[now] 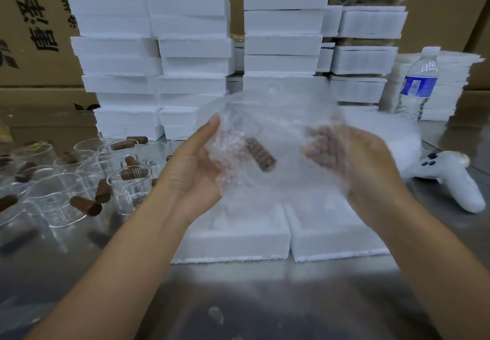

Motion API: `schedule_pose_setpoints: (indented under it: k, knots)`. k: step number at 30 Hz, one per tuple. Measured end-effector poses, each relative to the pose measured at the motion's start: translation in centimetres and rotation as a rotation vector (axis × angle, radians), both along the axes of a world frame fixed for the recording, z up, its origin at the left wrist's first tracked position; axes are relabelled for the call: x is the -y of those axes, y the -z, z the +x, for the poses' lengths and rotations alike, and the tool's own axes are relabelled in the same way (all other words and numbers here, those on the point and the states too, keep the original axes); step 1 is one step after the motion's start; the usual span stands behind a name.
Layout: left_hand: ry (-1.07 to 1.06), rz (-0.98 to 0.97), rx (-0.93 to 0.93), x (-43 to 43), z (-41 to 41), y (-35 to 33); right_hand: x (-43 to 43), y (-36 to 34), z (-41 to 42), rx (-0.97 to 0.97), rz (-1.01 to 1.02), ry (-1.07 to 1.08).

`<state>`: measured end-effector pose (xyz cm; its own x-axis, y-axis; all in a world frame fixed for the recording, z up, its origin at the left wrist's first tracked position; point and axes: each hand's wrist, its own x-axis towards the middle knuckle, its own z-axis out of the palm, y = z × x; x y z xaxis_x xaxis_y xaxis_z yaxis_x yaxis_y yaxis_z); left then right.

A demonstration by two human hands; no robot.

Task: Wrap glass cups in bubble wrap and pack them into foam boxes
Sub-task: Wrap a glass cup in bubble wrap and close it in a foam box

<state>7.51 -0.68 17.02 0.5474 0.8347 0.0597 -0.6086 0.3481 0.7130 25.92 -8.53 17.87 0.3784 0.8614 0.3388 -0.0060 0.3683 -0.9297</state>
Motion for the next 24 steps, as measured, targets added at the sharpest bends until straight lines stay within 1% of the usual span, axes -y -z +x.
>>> schedule_pose_setpoints:
  k: [2, 3, 4, 5, 7, 9, 11, 13, 15, 16, 20, 24]
  knots:
    - [-0.044, -0.088, 0.068, -0.4, -0.2, 0.2, 0.1, -0.4, 0.6, -0.032, 0.184, 0.262]
    - [-0.064, -0.140, 0.102, -0.5, -0.2, 0.3, 0.1, -0.5, 0.8, -0.041, 0.226, 0.363]
    - [-0.080, -0.186, 0.133, -0.6, -0.2, 0.4, 0.0, -0.3, 0.9, -0.041, 0.211, 0.385]
    - [-0.089, -0.218, 0.171, -0.6, -0.2, 0.5, -0.2, -0.1, 0.6, -0.031, 0.152, 0.354]
    - [-0.094, -0.239, 0.235, -0.5, -0.1, 0.5, -0.6, 0.6, -0.1, 0.014, -0.033, 0.236]
    - [-0.079, -0.238, 0.283, -0.2, 0.1, 0.5, -0.7, 1.2, -0.7, 0.061, -0.186, 0.069]
    - [-0.053, -0.218, 0.324, 0.0, 0.4, 0.5, -0.5, 1.5, -0.9, 0.103, -0.279, -0.107]
    - [-0.019, -0.189, 0.320, 0.3, 0.9, 0.6, -0.3, 1.5, -0.9, 0.176, -0.329, -0.239]
    - [0.005, -0.171, 0.313, 0.5, 1.3, 0.7, -0.2, 1.6, -0.7, 0.249, -0.317, -0.279]
    - [0.017, -0.164, 0.312, 0.6, 1.4, 0.8, -0.3, 1.5, -0.6, 0.254, -0.292, -0.271]
    - [0.040, -0.130, 0.332, 1.0, 1.9, 1.1, -0.1, 0.8, -0.1, 0.171, -0.146, -0.158]
    - [-0.002, -0.115, 0.324, 1.3, 2.3, 1.1, -0.1, 0.6, 0.0, 0.101, -0.030, -0.096]
